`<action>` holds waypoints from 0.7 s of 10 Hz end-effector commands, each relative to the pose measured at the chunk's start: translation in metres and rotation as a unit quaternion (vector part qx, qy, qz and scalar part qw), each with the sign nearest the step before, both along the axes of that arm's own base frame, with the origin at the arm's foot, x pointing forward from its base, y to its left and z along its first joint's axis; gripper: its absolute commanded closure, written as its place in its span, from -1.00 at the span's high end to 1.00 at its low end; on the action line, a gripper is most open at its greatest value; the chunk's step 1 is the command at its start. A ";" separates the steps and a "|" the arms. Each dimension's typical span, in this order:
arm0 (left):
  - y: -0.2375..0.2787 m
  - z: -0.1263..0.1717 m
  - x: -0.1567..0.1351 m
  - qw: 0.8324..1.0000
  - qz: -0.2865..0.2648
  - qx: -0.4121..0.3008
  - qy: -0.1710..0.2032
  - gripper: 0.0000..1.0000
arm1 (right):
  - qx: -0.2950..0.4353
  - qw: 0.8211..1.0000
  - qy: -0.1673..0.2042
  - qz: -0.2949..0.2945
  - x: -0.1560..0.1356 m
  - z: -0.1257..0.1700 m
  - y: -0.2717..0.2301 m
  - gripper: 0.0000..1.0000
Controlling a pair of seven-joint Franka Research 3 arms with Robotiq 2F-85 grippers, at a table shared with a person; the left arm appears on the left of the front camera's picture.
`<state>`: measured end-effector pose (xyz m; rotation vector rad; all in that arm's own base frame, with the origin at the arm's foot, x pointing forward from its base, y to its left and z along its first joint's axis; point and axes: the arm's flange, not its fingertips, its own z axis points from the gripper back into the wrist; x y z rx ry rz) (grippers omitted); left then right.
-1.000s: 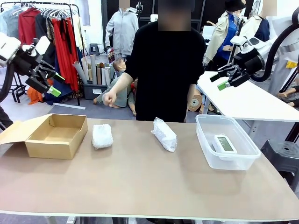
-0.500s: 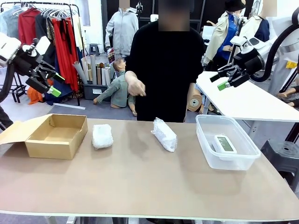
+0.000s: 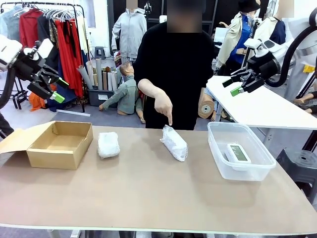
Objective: Separate and place wrapped and unwrapped clocks.
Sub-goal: Pick up the Digital clock indicated by the person.
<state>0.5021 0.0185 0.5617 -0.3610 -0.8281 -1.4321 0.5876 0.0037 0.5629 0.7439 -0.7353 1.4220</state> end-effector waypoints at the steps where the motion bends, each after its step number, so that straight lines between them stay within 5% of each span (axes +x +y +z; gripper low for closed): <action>1: 0.000 0.000 0.000 1.000 0.000 -0.002 -0.001 1.00 | 0.005 1.000 0.000 0.000 0.000 0.000 0.001 1.00; 7: 0.000 0.000 0.000 1.000 0.000 -0.002 -0.001 1.00 | 0.005 1.000 0.000 0.000 0.000 0.000 0.001 1.00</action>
